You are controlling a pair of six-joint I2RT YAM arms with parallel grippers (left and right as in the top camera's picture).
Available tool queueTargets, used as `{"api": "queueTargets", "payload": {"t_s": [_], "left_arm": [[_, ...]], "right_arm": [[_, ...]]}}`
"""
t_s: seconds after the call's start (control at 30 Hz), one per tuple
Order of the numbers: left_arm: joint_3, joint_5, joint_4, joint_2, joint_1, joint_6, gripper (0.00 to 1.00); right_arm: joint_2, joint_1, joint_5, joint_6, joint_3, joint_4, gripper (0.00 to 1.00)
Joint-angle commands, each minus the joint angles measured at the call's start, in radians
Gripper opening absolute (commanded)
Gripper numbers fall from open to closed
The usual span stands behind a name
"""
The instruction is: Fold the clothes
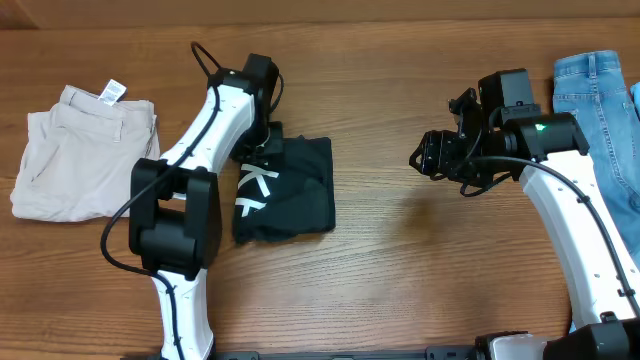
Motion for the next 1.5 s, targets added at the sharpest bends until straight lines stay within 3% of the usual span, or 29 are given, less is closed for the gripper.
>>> {"api": "queueTargets", "payload": {"t_s": [0.0,0.13,0.3,0.47,0.53,0.63,0.67,0.9,1.03,1.2,1.47], "left_arm": [[0.006,0.282,0.096,-0.013,-0.035,0.029,0.04],[0.056,0.399,0.199,-0.016,-0.089,0.007,0.04],[0.165,0.52,0.192,-0.016,-0.124,-0.002,0.04],[0.283,0.438,0.032,-0.016,-0.119,0.006,0.04],[0.326,0.335,-0.072,-0.016,-0.098,0.001,0.04],[0.404,0.166,-0.242,-0.017,-0.039,-0.021,0.1],[0.438,0.138,-0.295,-0.018,-0.008,-0.021,0.09],[0.573,0.108,-0.472,-0.019,0.144,0.049,0.1],[0.567,0.066,-0.542,-0.019,0.182,0.108,0.09],[0.567,0.026,-0.568,-0.019,0.181,0.112,0.07],[0.567,0.027,-0.56,-0.019,0.18,0.117,0.09]], "right_arm": [[-0.013,0.002,0.003,-0.004,0.018,-0.002,0.72],[-0.013,0.002,0.003,-0.005,0.018,-0.012,0.72],[-0.013,0.002,0.004,-0.005,0.018,-0.016,0.72],[-0.013,0.002,-0.026,-0.019,0.018,-0.017,0.72],[-0.012,0.005,-0.181,-0.107,0.014,-0.008,0.63],[-0.005,0.047,-0.285,-0.126,-0.034,0.085,0.31],[0.006,0.077,-0.283,-0.102,-0.061,0.136,0.26],[0.153,0.372,-0.372,-0.066,-0.185,0.479,0.1],[0.254,0.473,-0.16,0.041,-0.185,0.588,0.1],[0.358,0.467,0.077,0.054,-0.185,0.418,0.11],[0.361,0.393,0.078,0.023,-0.167,0.255,0.08]]}}
